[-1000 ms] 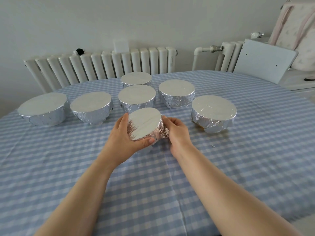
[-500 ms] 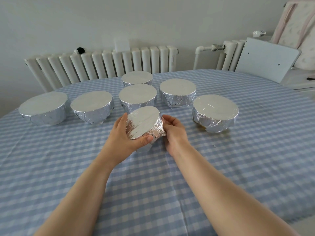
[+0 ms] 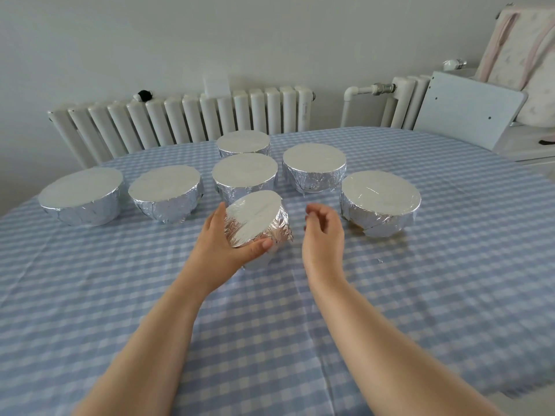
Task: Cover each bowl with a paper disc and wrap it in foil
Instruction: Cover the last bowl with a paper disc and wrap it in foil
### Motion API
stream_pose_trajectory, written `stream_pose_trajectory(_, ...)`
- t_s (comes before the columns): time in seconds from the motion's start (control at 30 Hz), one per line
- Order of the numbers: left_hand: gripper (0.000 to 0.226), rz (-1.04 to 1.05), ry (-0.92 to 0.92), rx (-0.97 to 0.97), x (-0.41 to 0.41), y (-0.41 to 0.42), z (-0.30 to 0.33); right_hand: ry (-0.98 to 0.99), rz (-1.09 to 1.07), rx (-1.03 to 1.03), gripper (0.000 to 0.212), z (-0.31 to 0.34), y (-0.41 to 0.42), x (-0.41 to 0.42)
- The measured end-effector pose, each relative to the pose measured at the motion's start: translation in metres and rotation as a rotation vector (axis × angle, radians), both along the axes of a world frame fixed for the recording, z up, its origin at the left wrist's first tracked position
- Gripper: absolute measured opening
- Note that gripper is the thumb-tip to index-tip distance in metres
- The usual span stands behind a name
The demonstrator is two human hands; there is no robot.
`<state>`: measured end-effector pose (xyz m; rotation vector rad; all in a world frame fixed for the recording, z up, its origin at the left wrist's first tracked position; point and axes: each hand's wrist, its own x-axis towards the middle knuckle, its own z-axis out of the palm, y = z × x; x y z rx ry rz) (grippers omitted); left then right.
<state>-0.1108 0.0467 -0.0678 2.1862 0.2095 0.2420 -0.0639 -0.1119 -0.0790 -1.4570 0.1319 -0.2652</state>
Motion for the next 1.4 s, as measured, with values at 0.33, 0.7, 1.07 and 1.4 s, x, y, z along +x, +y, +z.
stream_pose_trajectory(0.33, 0.130, 0.016, -0.006, -0.029, -0.003, -0.006, 0.002, -0.064, 0.099, -0.051, 0.026, 0.000, 0.018, -0.014)
stream_pose_trajectory(0.7, 0.123, 0.054, -0.056, -0.003, -0.002, -0.008, -0.002, 0.116, 0.034, 0.265, 0.017, 0.003, 0.029, -0.016)
stream_pose_trajectory(1.07, 0.131, 0.076, -0.067, 0.036, 0.004, -0.006, -0.012, 0.148, -0.010, 0.365, 0.010, -0.002, 0.031, -0.016)
stream_pose_trajectory(1.4, 0.131, 0.088, -0.066, 0.004, 0.007, -0.004, -0.012, 0.209, 0.003, 0.434, 0.018, -0.001, 0.037, -0.018)
